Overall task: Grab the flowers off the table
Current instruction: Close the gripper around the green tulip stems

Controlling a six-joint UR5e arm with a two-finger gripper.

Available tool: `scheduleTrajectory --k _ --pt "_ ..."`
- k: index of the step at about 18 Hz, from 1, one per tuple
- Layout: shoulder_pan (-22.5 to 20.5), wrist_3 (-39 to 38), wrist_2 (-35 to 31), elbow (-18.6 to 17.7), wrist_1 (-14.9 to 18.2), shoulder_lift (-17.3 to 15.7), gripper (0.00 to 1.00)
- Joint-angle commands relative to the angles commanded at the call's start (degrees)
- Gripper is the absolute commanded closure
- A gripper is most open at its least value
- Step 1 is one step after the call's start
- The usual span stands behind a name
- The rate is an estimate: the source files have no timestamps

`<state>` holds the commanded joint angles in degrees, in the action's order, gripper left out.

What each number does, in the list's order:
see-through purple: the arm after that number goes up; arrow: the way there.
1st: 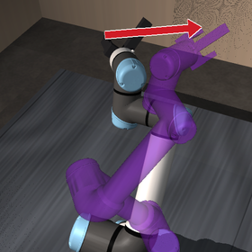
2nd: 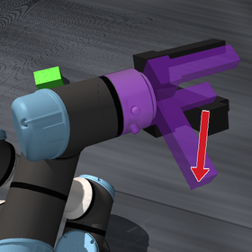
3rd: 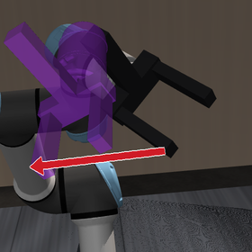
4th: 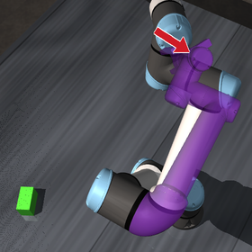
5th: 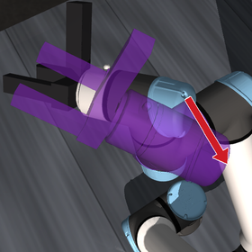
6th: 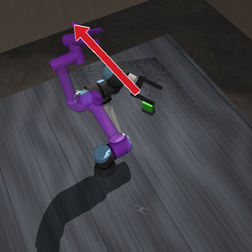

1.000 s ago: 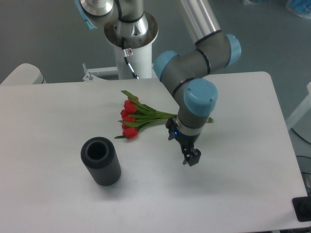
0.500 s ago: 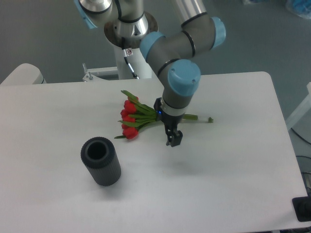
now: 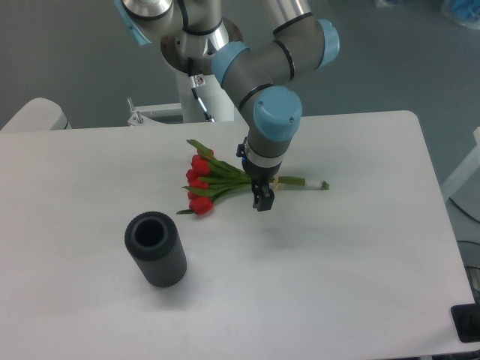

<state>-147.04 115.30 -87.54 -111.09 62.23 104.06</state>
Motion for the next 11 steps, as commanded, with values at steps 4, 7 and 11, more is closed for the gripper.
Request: scheduleTrajectory --k 4,7,11 --pt "-0.4 1.3 0.0 -2.6 -0.4 0.0 0.0" --pt "-0.7 1.6 0.1 -3.9 -0.5 0.1 0.0" --pt "-0.5 1.7 0.1 -4.7 -0.8 0.5 0.0"
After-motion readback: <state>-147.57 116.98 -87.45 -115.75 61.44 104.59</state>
